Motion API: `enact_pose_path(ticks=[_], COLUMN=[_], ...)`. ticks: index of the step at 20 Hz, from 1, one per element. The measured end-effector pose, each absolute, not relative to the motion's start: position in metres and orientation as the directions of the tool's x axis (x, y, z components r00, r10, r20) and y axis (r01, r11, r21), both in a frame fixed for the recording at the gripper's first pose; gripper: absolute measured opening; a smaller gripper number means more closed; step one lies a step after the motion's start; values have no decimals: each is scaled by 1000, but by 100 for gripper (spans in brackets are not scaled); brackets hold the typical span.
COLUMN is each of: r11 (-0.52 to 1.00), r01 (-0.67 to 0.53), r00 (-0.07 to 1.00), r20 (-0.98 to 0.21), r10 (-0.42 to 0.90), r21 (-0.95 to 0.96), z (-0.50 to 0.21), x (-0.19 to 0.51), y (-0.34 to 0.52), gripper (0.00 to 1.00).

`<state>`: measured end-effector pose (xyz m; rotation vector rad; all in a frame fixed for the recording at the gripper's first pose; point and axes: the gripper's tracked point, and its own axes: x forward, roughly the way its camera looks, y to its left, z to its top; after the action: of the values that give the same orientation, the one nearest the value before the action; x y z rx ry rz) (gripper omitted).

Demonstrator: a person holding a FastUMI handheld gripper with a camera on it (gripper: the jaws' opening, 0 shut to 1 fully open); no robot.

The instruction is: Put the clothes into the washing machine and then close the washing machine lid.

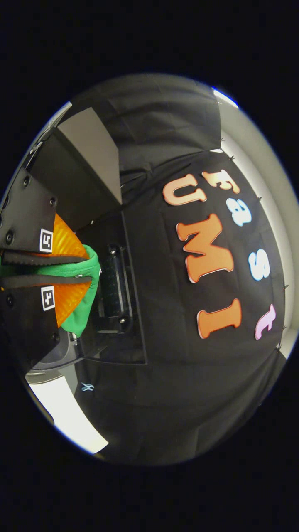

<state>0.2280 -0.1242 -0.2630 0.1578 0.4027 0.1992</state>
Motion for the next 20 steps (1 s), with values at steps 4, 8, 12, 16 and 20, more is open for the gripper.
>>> enact_pose_path(ticks=[4, 8, 12, 16, 20], r11=[981, 983, 985, 987, 988], r01=[-135, -130, -101, -20, 43], r00=[874, 849, 796, 723, 657], r20=[-448, -496, -582, -679, -750], r10=[185, 179, 165, 127, 83], r21=[141, 133, 141, 162, 147], z=[-316, -352, -399, -447, -482], x=[235, 249, 257, 247, 249], y=[-127, -119, -115, -124, -135], gripper=[16, 16, 16, 16, 16])
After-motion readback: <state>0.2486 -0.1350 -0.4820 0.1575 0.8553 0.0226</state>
